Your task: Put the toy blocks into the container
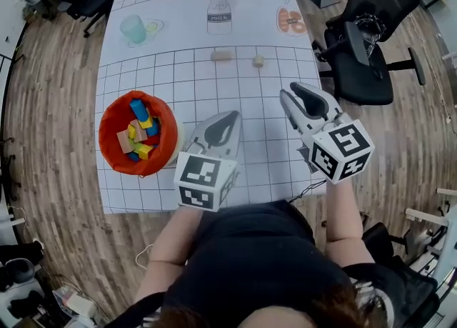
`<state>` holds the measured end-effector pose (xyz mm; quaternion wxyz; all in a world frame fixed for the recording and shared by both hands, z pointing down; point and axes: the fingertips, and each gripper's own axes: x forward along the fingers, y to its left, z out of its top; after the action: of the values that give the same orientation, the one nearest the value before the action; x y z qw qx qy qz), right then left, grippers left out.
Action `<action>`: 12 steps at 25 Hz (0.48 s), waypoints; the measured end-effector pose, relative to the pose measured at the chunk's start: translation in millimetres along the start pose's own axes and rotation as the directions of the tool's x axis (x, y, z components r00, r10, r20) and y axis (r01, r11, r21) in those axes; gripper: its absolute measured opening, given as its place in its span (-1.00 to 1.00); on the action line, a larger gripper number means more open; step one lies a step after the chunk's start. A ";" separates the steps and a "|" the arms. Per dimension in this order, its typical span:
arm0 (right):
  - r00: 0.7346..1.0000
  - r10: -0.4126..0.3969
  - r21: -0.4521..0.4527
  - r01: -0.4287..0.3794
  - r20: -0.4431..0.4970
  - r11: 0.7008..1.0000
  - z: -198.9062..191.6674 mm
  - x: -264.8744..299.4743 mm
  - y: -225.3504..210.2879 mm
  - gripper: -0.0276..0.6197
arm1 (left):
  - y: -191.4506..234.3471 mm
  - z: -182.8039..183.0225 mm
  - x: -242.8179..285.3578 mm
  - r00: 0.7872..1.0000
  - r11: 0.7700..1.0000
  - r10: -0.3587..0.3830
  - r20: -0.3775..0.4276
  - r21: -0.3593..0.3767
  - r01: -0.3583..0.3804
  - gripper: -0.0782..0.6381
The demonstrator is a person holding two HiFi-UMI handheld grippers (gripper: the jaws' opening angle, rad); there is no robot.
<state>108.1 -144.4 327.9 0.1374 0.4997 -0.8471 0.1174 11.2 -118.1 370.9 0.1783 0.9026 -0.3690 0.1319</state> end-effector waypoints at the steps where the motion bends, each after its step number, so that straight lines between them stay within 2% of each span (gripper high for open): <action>1: 1.000 0.005 -0.013 -0.005 -0.002 1.000 2.6 5.6 -6.0 -0.54 | 1.8 3.8 5.4 1.000 1.000 0.008 0.003 -0.001 -0.008 -0.71; 7: 1.000 0.013 -0.011 -0.014 -0.003 1.000 3.5 41.3 -39.9 -0.47 | 16.1 11.5 32.5 0.998 0.998 0.057 0.004 -0.010 -0.057 -0.71; 12: 0.999 0.033 -0.004 -0.033 -0.033 0.999 -14.6 78.6 -57.8 -0.41 | 32.5 3.6 51.2 0.994 0.993 0.111 -0.019 -0.031 -0.112 -0.71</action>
<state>124.2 -230.8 372.6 0.1506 0.4835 -0.8531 0.1257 23.9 -172.9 393.9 0.1882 0.8764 -0.4194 0.1433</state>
